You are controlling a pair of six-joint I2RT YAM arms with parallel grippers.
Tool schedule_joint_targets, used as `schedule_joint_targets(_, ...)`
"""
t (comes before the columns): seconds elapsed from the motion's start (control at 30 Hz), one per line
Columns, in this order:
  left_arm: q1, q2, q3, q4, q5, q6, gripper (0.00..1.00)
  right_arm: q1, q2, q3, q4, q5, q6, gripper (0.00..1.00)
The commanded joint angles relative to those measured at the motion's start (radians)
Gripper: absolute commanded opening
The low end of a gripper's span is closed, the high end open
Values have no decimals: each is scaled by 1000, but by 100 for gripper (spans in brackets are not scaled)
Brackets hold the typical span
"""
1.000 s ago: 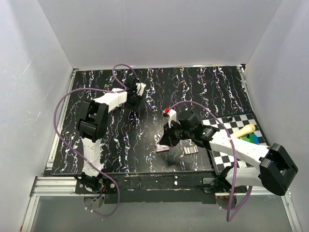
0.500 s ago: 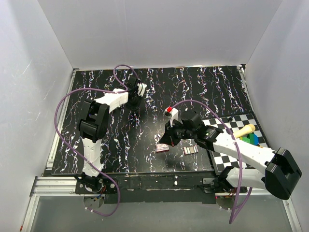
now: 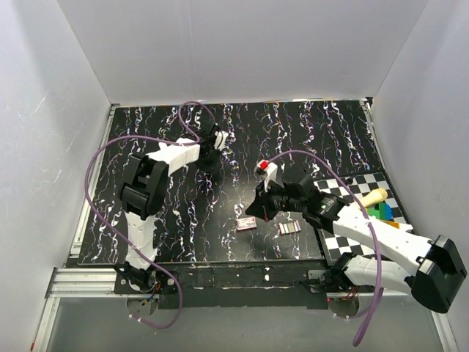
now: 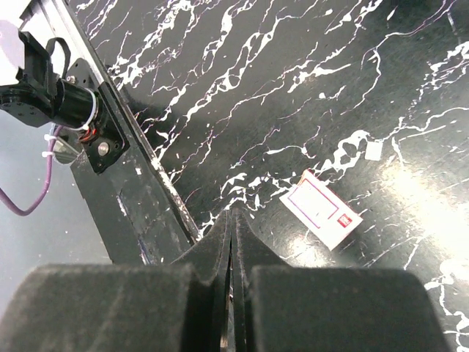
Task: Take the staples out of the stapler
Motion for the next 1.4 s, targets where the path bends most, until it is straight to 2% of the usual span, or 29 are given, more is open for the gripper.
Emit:
schedule_joint_targets(0.0,-68,-84,-32,-69,32,-16,10,7,-69,11,-46,48,-33,1)
schedule_joint_targets(0.33,-205,-194,-52,-118,43,-28,10,6,-210,11,-206,147,-77,1)
schedule_joint_targets(0.57,-324,-228,-44,-135,113,-68,11,6,-302,-4,-313,189,-61,1)
schedule_joint_targets(0.97,-524,-163,33,-130,171,-121,12,6,-457,-27,-473,278,28,1)
schedule_joint_targets(1.37,-688,-171,-15,-72,194,-204,19,6,-571,-38,-565,389,104,1)
